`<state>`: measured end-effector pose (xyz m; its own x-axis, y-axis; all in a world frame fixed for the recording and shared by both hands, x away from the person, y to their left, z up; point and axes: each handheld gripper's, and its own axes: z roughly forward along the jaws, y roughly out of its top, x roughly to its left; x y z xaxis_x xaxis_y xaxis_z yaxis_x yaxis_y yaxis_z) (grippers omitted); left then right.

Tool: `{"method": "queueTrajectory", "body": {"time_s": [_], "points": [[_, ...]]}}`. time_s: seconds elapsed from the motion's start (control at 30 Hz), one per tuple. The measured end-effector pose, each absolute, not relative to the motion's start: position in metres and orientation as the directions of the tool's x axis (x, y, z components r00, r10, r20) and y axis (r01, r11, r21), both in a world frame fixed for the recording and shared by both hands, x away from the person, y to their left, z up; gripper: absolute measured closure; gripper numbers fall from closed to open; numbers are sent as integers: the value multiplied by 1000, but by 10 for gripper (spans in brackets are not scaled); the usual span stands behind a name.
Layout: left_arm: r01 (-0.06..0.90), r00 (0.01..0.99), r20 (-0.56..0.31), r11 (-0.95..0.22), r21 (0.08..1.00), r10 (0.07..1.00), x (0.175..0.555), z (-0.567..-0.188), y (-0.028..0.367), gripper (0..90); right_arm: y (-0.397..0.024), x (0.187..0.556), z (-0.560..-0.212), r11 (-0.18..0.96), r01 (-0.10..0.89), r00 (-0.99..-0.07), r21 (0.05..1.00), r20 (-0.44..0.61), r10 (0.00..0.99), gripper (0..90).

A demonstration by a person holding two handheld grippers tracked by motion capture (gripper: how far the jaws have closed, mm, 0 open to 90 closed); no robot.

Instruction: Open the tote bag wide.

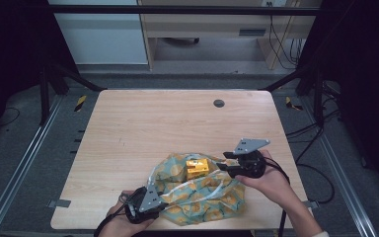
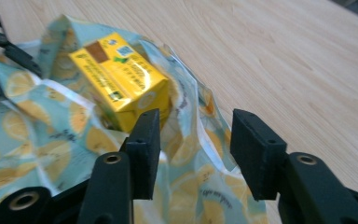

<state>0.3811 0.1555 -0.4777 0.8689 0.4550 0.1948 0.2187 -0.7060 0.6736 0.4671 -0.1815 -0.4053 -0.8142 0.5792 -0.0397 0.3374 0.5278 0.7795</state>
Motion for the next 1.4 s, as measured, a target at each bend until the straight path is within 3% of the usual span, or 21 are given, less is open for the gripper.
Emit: {"method": "queueTrajectory", "body": {"time_s": [0.3,0.53,0.57,0.8,0.9,1.4], "points": [[205,877,184,-691,693,444,383,-477,151,531,-168,492,-431,571,397,-845,719,44,532,615],[184,880,184,-671,718,438,383,-477,145,475,-164,499,-438,584,423,-843,693,65,534,889],[181,883,181,-669,721,433,383,-476,144,483,-164,500,-437,587,423,-842,691,61,535,897],[131,916,194,-718,684,351,381,-480,135,782,-166,510,-434,548,445,-822,708,79,564,900],[117,927,197,-746,655,319,380,-483,131,844,-165,517,-435,539,464,-808,703,86,583,900],[222,918,143,-778,588,370,387,-487,145,883,-178,553,-451,434,570,-703,698,141,697,900]]}}
